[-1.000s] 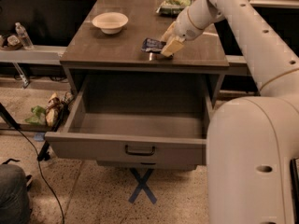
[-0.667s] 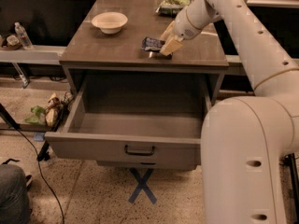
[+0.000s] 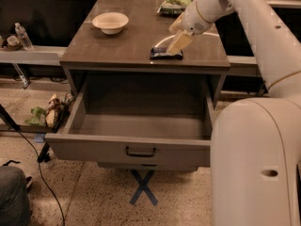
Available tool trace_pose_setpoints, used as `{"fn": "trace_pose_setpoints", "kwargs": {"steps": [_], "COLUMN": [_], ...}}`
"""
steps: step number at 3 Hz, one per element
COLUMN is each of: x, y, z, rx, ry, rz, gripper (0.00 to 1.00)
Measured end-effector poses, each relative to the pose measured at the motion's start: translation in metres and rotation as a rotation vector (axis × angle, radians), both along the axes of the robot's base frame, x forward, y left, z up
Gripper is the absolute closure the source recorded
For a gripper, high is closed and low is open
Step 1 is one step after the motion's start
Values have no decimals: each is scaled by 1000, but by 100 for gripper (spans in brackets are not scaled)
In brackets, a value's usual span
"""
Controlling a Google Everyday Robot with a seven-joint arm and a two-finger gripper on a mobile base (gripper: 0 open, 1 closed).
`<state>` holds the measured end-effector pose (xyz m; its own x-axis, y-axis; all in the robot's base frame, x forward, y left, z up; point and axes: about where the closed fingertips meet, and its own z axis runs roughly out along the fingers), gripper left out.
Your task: Pick rxbar blueberry from top drawer and place on counter
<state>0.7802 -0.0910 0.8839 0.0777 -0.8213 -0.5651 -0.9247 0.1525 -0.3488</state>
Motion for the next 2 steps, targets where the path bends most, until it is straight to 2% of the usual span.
{"fn": "trace_pose_setpoints", "kwargs": {"steps": [1, 2], "x": [-10, -25], "y": [-13, -48], "z": [14, 28], "rx": [-1, -17], "ry": [-2, 3], "rz": [-19, -82], "gripper": [0, 0]}}
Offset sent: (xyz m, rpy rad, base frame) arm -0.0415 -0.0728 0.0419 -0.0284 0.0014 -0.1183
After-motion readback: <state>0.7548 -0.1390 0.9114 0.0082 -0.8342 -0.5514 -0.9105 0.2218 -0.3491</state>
